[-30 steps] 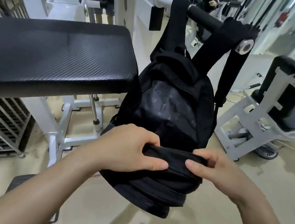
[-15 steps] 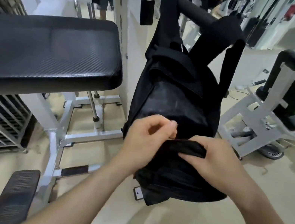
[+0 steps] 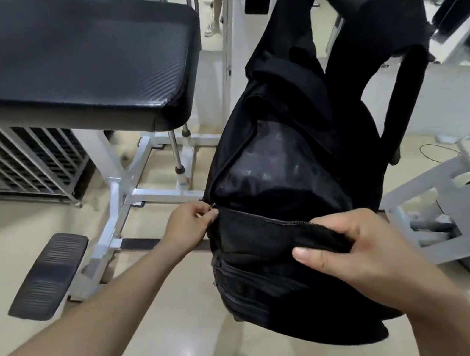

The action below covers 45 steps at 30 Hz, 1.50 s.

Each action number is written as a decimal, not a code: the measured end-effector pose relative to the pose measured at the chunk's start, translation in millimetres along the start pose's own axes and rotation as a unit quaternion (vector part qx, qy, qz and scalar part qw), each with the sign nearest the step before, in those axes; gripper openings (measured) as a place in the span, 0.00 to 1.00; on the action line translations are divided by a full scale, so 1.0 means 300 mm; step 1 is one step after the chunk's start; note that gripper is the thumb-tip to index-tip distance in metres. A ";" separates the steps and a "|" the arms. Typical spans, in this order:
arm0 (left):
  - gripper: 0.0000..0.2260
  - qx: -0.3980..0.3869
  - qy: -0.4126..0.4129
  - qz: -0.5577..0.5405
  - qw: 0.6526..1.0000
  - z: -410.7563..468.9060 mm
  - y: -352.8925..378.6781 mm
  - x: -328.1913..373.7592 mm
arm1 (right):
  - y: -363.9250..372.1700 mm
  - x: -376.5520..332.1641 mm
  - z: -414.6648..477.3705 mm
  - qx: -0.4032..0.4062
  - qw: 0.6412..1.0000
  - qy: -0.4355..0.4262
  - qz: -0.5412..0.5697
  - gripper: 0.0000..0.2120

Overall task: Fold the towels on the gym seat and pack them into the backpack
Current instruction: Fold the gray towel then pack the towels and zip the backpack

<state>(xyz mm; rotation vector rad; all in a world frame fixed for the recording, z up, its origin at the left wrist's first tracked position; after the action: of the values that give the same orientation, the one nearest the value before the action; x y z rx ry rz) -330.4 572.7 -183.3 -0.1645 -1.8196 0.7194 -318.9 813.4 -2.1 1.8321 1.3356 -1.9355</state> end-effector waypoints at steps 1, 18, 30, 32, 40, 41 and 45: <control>0.17 -0.017 -0.011 -0.030 0.999 -0.008 -0.001 0.008 | -0.016 0.008 0.001 0.003 1.000 0.002 -0.012 0.10; 0.16 -0.104 0.023 0.074 0.992 -0.215 -0.066 0.235 | 0.334 0.199 0.225 0.231 0.887 -0.046 -0.396 0.12; 0.20 -0.069 0.163 0.085 0.981 -0.309 -0.259 0.325 | 0.327 -0.069 0.201 0.303 0.850 -0.270 -0.337 0.12; 0.22 -0.093 0.190 0.040 0.977 -0.332 -0.268 0.334 | 0.327 -0.080 0.197 0.287 0.858 -0.268 -0.332 0.09; 0.11 -0.019 0.231 -0.092 0.968 -0.345 -0.272 0.214 | 0.349 -0.075 0.149 0.273 0.868 -0.264 -0.321 0.11; 0.11 -0.031 0.229 -0.093 0.969 -0.345 -0.272 0.217 | 0.346 -0.075 0.142 0.276 0.868 -0.266 -0.317 0.11; 0.06 -0.036 0.169 -0.150 0.974 -0.323 -0.301 0.279 | 0.348 -0.092 0.123 0.294 0.860 -0.276 -0.313 0.13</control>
<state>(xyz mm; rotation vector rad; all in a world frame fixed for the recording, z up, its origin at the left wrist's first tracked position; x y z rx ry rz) -253.7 575.3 -46.6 -0.0531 -1.5013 0.3855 -271.1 714.8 -33.8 0.8323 1.3035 -3.1664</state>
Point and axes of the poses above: each hand's wrist, its own z-axis towards the middle knuckle, its own y-axis out of the palm, x = y × z, the point moved 6 cm from there along z, towards the middle knuckle, and after that the axes turned 2 degrees about y, right-handed, at the moved point
